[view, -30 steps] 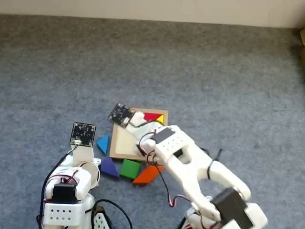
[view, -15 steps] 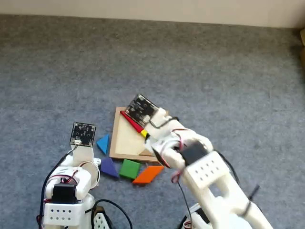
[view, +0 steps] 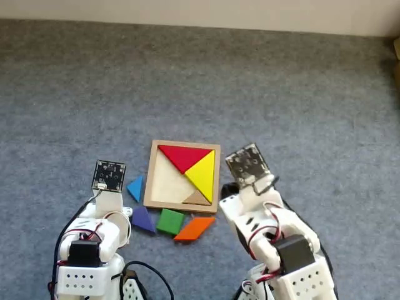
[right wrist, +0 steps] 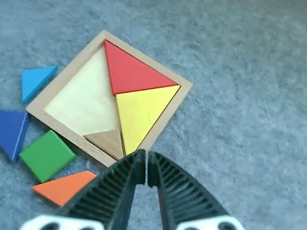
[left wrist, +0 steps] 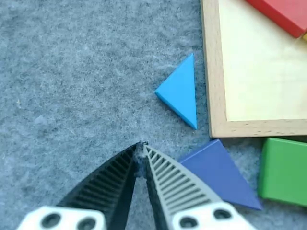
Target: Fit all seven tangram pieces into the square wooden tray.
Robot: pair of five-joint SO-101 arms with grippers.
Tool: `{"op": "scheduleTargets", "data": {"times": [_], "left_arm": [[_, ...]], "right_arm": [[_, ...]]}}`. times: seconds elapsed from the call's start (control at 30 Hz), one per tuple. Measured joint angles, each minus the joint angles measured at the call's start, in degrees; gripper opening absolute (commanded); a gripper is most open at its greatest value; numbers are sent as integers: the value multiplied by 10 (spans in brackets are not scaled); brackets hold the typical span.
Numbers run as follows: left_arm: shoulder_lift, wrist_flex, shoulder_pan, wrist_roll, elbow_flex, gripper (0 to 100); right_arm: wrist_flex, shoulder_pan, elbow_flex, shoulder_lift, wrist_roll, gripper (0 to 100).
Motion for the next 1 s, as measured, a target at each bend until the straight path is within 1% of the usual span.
{"op": "scheduleTargets", "data": {"times": [0.07, 0.17, 0.43, 0.57, 0.73, 0.9, 1.0], "left_arm": [[0, 0, 0, 0, 0, 7], [0, 0, 0, 0, 0, 7], [0, 0, 0, 0, 0, 7], [0, 0, 0, 0, 0, 7], [0, 0, 0, 0, 0, 7], [0, 37, 0, 0, 0, 10], [0, 43, 0, 0, 0, 10]], "right_arm": [[0, 11, 24, -39, -21, 28], [0, 32, 43, -92, -33, 28], [0, 42, 127, -200, -39, 28], [0, 63, 164, -207, -39, 28], [0, 113, 211, -207, -39, 28], [0, 159, 251, -208, -39, 27], [0, 171, 252, -210, -39, 27]]}}
